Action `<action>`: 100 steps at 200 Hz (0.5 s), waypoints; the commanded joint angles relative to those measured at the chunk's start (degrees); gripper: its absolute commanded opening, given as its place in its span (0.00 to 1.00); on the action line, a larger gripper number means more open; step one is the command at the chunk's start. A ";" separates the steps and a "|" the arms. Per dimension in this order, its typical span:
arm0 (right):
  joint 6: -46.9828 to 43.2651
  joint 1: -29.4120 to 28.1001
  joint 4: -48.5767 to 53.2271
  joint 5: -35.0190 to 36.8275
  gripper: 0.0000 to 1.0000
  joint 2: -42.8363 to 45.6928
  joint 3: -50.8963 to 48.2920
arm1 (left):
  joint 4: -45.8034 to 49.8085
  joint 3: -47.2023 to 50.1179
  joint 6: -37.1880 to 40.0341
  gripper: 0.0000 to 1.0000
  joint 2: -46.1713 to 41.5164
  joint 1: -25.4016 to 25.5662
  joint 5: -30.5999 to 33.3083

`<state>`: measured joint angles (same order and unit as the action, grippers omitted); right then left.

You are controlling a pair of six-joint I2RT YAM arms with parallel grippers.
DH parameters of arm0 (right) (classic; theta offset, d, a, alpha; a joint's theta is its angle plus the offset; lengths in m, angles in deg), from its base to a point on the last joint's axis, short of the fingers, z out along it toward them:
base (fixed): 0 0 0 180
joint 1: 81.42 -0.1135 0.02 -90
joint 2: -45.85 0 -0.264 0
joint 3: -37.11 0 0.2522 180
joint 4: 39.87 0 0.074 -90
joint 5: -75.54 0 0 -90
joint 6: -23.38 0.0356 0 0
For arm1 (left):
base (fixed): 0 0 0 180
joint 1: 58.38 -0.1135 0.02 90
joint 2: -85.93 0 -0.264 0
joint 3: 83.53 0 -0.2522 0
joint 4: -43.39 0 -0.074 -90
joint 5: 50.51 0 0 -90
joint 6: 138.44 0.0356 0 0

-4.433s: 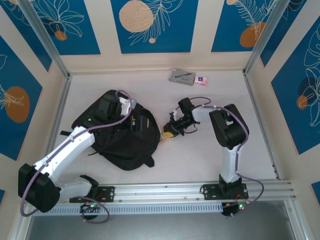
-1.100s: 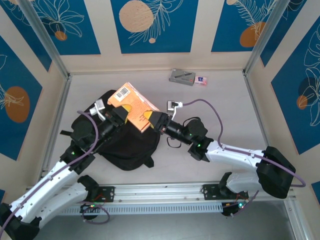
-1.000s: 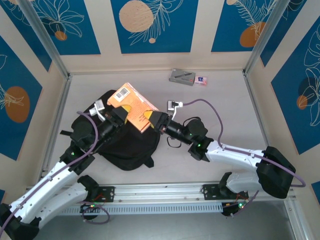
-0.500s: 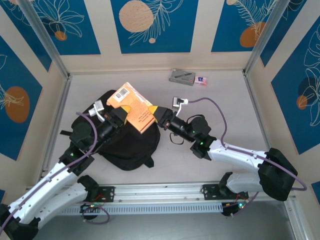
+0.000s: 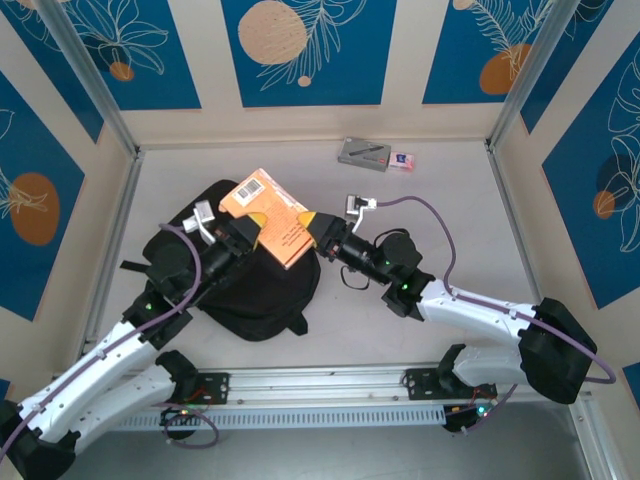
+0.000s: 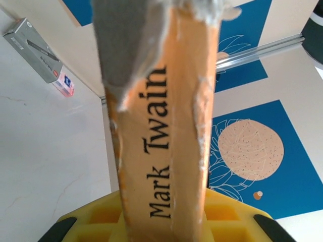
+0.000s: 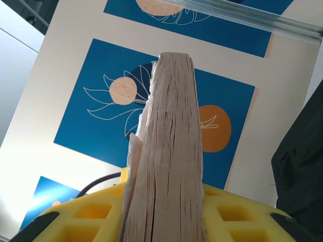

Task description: Pack books, pencil case, and school supplies into a backpack

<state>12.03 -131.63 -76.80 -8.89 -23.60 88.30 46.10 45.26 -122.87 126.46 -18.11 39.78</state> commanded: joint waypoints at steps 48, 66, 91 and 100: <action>-2.21 2.30 5.66 0.56 0.00 7.58 -3.28 | 13.34 -5.33 11.68 0.19 1.82 1.13 -2.79; -5.85 4.23 14.87 2.12 0.00 13.94 -4.82 | 23.72 -9.38 19.94 0.44 2.69 1.16 -3.20; -11.76 7.72 32.76 6.29 0.00 24.65 -5.62 | 42.10 -17.18 34.05 0.66 7.05 1.13 -0.50; -13.40 9.35 38.47 6.99 0.00 28.15 -5.84 | 48.34 -19.96 37.82 0.69 9.67 1.21 1.83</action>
<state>6.00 -125.31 -54.22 -7.06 -3.80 82.68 72.96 32.34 -101.89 131.80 -17.00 37.84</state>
